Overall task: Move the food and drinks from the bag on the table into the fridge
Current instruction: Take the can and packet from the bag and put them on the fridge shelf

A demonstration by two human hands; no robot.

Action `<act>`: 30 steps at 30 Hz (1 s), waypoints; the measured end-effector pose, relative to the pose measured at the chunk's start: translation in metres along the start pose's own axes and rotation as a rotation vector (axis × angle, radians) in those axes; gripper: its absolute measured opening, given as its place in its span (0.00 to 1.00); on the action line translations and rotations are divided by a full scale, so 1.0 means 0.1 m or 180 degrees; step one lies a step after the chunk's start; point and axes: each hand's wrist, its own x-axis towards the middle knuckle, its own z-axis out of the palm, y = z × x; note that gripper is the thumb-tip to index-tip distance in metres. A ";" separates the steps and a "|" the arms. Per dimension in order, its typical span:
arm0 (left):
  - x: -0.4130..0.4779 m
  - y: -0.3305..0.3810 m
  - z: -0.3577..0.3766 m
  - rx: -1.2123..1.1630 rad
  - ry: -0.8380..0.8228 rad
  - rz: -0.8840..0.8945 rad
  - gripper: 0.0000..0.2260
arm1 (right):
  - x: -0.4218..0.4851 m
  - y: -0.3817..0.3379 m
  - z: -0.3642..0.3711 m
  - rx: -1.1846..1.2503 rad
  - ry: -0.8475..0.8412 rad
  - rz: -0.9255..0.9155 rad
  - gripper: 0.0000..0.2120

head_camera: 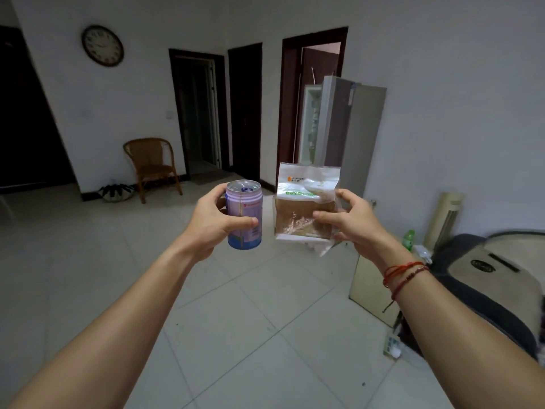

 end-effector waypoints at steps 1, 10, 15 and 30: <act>0.11 -0.05 0.00 0.0011 0.0012 -0.0004 0.28 | 0.12 0.03 0.00 -0.0003 -0.0034 0.0024 0.21; 1.16 -0.60 -0.10 0.0092 0.0101 -0.0106 0.30 | 1.29 0.32 0.19 -0.0028 -0.0154 0.0210 0.26; 1.89 -1.01 -0.29 0.0077 0.0071 -0.0115 0.30 | 2.04 0.52 0.41 -0.0073 -0.0093 0.0226 0.23; 4.29 -2.01 -0.93 0.0005 -0.0110 -0.0130 0.29 | 4.39 0.84 1.14 -0.0036 -0.0085 0.0252 0.20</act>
